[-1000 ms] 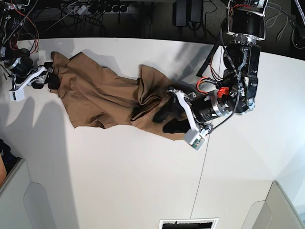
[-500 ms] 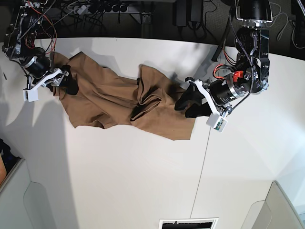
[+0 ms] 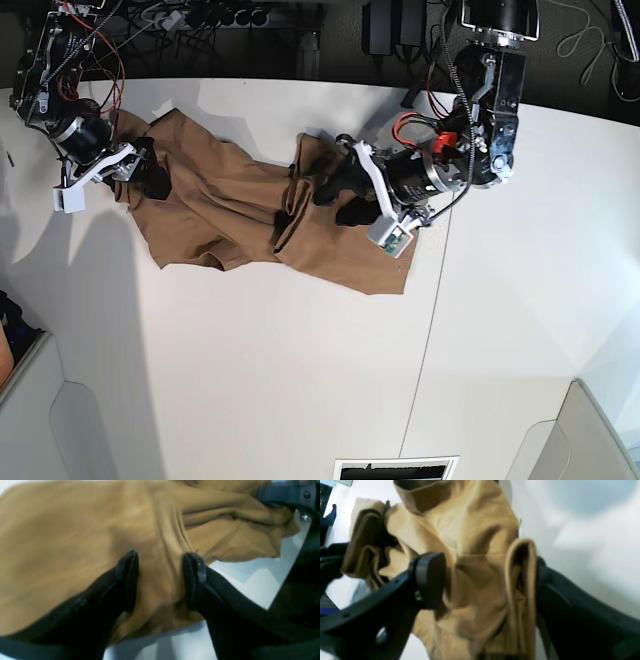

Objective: Layout the t-shirt on the table in an organized manner, then fold the t-shirt properly
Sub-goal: 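Grasp the shirt end with the left gripper and fold it toward the right gripper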

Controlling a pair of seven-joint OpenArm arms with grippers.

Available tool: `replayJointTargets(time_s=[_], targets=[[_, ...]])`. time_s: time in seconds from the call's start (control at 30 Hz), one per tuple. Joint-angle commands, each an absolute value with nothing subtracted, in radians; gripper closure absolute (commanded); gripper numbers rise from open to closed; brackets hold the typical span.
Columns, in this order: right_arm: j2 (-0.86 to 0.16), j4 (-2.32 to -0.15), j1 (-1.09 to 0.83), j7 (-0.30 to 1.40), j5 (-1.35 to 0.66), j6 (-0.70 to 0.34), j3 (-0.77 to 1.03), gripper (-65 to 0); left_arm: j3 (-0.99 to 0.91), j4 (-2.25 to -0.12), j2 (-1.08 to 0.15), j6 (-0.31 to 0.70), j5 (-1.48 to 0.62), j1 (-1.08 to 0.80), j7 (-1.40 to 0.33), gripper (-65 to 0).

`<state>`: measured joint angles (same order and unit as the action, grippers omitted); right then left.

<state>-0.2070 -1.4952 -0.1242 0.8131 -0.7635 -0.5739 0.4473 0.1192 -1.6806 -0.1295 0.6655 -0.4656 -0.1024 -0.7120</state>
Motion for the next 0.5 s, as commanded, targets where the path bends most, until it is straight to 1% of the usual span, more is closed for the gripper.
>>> replayJointTargets(time_s=[0.0, 0.23, 0.4, 0.43, 0.47], targets=[[-0.213, -1.505, -0.122, 0.841, -0.756, -0.574, 0.447, -44.5, 0.140, -1.693, -0.126, 0.647, -0.464, -0.088, -0.683, -31.4], [-0.213, -1.505, -0.123, 0.842, -0.756, -0.573, 0.447, -44.5, 0.271, -1.693, -0.113, 0.636, -0.430, -0.088, -0.676, -31.4], [-0.213, -1.505, -0.122, 0.839, -0.756, -0.573, 0.447, -44.1, 0.270, -1.694, -0.114, 0.635, -0.429, -0.086, -0.679, -31.4], [-0.213, -1.505, -0.122, 0.835, -0.757, -0.573, 0.447, -41.5, 0.258, -1.697, -0.114, 0.635, -0.433, -0.084, -0.682, -31.4], [-0.213, -1.505, -0.122, 0.831, -0.756, -0.573, 0.447, -36.1, 0.242, -1.702, -0.114, 0.635, -0.441, -0.083, -0.682, -31.4]])
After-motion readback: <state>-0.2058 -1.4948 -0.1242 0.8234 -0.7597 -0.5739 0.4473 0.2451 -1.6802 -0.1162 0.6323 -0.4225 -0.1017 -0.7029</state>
